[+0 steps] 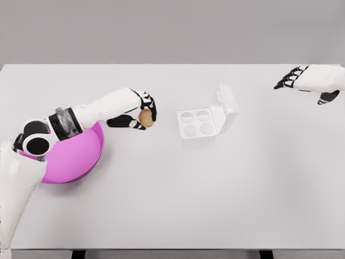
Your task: Pack egg into the box and close the box lid
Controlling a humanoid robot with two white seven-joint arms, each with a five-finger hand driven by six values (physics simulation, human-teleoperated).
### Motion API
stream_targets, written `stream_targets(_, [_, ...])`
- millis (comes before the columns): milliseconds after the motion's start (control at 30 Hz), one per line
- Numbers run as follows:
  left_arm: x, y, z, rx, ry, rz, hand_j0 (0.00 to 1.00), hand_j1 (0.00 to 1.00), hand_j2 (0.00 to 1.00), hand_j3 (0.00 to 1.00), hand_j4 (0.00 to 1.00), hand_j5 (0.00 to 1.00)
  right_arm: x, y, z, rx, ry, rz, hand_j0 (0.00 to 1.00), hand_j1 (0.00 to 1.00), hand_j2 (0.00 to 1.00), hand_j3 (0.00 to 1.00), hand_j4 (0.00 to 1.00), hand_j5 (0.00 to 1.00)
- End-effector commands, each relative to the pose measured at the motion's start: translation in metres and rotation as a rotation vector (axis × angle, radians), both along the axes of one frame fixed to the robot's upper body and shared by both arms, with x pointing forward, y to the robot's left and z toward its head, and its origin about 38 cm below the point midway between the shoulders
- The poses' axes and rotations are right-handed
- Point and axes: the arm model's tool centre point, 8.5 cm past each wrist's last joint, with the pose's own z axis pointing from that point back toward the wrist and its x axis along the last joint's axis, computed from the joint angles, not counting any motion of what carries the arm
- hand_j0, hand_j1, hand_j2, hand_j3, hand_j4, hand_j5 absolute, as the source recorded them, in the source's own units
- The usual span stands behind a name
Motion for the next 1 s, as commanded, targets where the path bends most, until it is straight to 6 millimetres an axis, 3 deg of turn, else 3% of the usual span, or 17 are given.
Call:
stream_targets(0, [0.000,-0.008,-0.001,-0.020,0.007,-0.008,0.33,0.33,0.33,0.33,0.33,0.33,0.000,0.000,0.001,0.005,-0.002,-0.002,1.00,1.00,1.00,1.00,1.00,1.00])
stream_targets(967, [0.017,-0.074,-0.024,-0.023,0.066,-0.048,0.34,0.34,0.34,0.34,0.34,0.34,0.001,0.001,0.001,0.005,-0.002,0.001,1.00,1.00,1.00,1.00,1.00,1.00])
